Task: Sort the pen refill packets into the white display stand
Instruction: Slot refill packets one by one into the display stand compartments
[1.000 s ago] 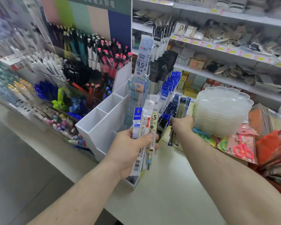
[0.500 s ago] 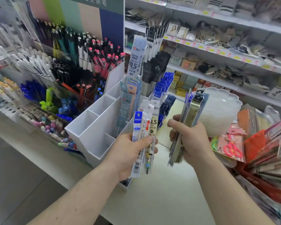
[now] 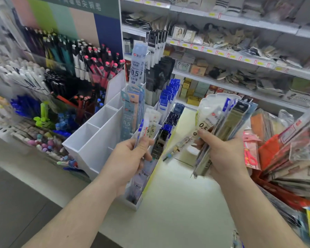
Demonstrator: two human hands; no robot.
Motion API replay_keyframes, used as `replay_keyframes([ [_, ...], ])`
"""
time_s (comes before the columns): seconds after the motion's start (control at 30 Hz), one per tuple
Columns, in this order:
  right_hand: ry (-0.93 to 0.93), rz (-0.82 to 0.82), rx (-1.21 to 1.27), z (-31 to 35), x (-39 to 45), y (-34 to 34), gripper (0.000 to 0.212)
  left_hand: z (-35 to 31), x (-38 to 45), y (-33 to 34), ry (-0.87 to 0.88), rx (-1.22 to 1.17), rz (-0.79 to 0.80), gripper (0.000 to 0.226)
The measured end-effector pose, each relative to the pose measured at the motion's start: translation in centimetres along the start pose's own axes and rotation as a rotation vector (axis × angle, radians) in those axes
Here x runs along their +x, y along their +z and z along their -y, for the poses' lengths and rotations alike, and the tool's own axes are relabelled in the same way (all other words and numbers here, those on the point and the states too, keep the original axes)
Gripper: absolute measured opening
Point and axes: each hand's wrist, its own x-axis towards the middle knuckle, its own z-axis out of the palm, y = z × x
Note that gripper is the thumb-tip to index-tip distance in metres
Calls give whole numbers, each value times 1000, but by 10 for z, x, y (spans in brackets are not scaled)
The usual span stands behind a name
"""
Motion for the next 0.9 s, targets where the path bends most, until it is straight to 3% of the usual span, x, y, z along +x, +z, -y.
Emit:
replay_keyframes([
  [0.3, -91, 118, -72, -24, -2, 48, 15, -14, -18, -24, -158, -304, 80, 47],
  [0.47, -198, 162, -352, -40, 2, 71, 16, -19, -28, -31, -166, -395, 84, 36],
  [0.57, -240, 190, -529, -46, 2, 76, 25, -15, -30, -33, -131, -339, 49, 26],
  [0.67, -172, 298, -645, -52, 0, 83, 17, -11, -31, -32, -95, -308, 28, 22],
  [0.9, -99, 329, -699, -46, 5, 87, 9, -7, -29, -25, -80, -257, 36, 18],
])
